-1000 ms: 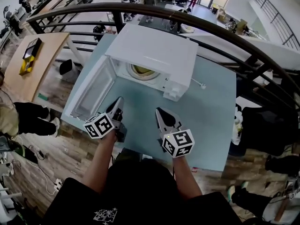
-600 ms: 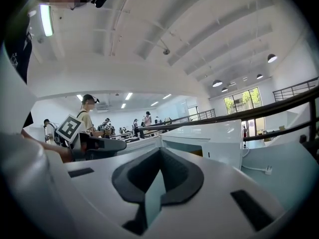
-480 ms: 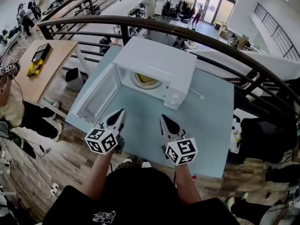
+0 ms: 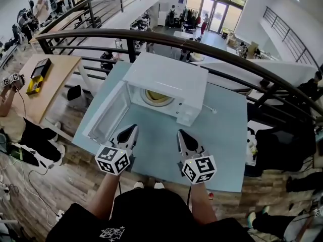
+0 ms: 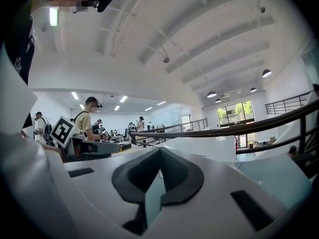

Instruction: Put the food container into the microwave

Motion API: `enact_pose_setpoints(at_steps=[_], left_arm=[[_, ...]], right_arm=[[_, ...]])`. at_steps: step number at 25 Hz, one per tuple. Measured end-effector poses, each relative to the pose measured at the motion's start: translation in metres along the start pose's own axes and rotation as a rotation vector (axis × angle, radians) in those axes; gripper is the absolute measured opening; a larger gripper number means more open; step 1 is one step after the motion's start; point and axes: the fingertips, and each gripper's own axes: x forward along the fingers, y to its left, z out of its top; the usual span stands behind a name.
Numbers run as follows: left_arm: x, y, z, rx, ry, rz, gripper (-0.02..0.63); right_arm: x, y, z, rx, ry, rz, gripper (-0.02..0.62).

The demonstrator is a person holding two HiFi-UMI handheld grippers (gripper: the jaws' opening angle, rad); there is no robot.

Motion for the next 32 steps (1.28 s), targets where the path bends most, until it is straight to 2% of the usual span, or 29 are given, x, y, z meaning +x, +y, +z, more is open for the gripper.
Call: enact_pose_setpoints(at_steps=[7,13,24,32], left_arm=[[-0.004,0.012,0.019,0.063,-0.015,-0.048,0.008],[-0.011,0.018,0.031,0.092,-0.037,-0.063,0.008],[-0.015,0.030,0.021,0.086,-0.022,-0.073,0.008],[-0.011,0.030,0.020,0.092,-0.018,-0.090,0.008]], right_arm=[[0.000,0.008,0.018,-0.020,-0.034,-0.070,0.006],[0.000,0.015,0.019,-0.034,-0.031,-0.102,0.006],[0.001,0.025,0.009,-0.030,-0.017,-0.141,0.006],[0.006,0.028,0.009,-0.041,-0.010,-0.134,0.006]])
